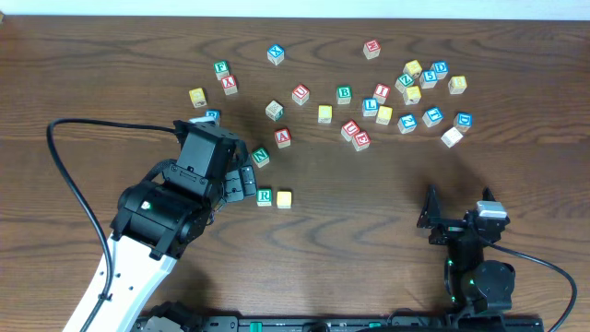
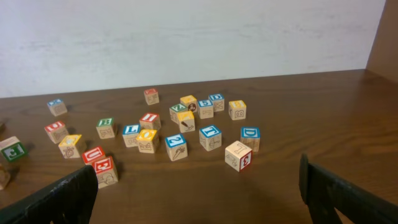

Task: Spell out ROBOT
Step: 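Retract the left arm to the left side and hold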

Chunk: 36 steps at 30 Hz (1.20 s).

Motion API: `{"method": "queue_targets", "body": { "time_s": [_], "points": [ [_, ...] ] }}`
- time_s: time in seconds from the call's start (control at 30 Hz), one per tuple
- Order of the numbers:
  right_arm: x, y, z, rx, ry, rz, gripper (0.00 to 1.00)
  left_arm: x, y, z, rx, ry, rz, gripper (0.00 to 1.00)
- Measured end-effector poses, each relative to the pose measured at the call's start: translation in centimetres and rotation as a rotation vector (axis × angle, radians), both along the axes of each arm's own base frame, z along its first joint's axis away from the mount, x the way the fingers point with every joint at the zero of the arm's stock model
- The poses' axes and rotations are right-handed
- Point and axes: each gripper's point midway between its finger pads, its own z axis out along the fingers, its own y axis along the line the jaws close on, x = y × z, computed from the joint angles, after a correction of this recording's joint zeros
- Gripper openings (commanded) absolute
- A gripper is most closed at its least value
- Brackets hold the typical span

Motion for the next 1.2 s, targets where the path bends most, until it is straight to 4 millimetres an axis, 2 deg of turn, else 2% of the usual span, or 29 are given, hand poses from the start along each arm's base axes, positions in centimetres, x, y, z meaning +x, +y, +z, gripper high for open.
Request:
{"method": "queue_targets", "body": {
  "time_s": [0.17,0.33,0.47,0.63,0.83,1.07,1.2],
  "points": [
    [0.0,0.0,0.0,0.000,0.000,0.000,0.99,-0.2,0.4,-0.1,0.046,0.006,-0.036,0.95],
    [0.0,0.0,0.0,0.000,0.000,0.000,0.99,-0.9,3.2,-0.6,0.165,0.047,-0.002,0.95],
    [0.0,0.0,0.0,0.000,0.000,0.000,0.99,-0.6,5.2,-0.6,0.214,0.053,0.012,0.95],
    [0.0,0.0,0.0,0.000,0.000,0.000,0.99,0.7,5.1,-0.4,0.152,0.034,-0.086,0.95],
    [0.0,0.0,0.0,0.000,0.000,0.000,0.99,1.1,5.8,-0.4,0.020,0.037,-0.170,0.95],
    [0.0,0.0,0.0,0.000,0.000,0.000,0.99,1.0,7.8,-0.3,-0.050,0.032,-0.154,0.95],
    [0.0,-0.4,0.5,0.000,-0.018,-0.025,0.99,0.9,7.9,-0.3,-0.061,0.031,-0.157,0.95]
  ]
}}
